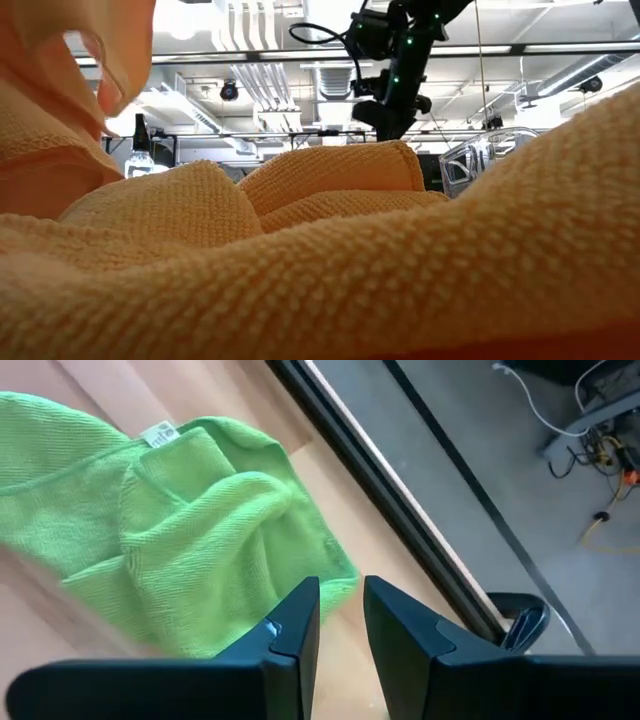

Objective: Sort microfiber towel by color & place in baskets
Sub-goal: Put the top right yellow towel into the left transparent bin

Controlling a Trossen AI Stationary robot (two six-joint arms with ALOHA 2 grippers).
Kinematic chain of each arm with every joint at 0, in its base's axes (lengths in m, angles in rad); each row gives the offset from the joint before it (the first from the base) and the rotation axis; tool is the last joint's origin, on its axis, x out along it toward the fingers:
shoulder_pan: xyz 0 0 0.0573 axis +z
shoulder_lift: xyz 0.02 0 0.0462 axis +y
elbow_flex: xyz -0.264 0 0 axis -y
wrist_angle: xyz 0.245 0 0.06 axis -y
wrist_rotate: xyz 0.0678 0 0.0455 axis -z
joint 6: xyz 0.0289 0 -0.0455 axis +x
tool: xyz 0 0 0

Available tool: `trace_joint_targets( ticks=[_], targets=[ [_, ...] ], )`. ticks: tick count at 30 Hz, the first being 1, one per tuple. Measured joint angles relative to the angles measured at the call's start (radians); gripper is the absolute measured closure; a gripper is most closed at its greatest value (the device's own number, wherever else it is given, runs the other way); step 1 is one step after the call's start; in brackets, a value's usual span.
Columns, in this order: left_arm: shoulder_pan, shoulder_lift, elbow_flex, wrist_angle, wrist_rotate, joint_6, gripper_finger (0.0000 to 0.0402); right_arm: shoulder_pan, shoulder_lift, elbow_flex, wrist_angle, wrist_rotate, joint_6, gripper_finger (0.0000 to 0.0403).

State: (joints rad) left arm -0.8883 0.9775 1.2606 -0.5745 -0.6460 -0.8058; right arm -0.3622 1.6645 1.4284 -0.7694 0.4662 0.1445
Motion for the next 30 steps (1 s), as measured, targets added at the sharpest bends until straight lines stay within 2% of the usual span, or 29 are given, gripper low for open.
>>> trace_joint_targets(
  ticks=[5,10,23,27,30],
  targets=[
    [-0.105,0.033,-0.001,-0.102,-0.124,-0.235,0.0399,0.0,-0.019,0.0,-0.019,-0.003,0.012,0.033],
    [-0.2,0.073,0.0,-0.099,-0.201,-0.389,0.0399,0.0,-0.046,0.0,-0.054,-0.003,0.014,0.0335],
    [-0.376,0.256,0.103,-0.109,-0.203,-0.581,0.0399,0.0,-0.089,0.0,-0.141,0.006,0.04,0.0334],
    [-0.426,0.332,0.149,-0.218,-0.2,-0.777,0.0399,0.0,-0.089,0.0,-0.162,0.006,0.052,0.0337],
    [-0.456,0.391,0.198,-0.427,-0.197,-1.004,0.0399,0.0,-0.089,0.0,-0.181,0.005,0.065,0.0335]
  ],
)
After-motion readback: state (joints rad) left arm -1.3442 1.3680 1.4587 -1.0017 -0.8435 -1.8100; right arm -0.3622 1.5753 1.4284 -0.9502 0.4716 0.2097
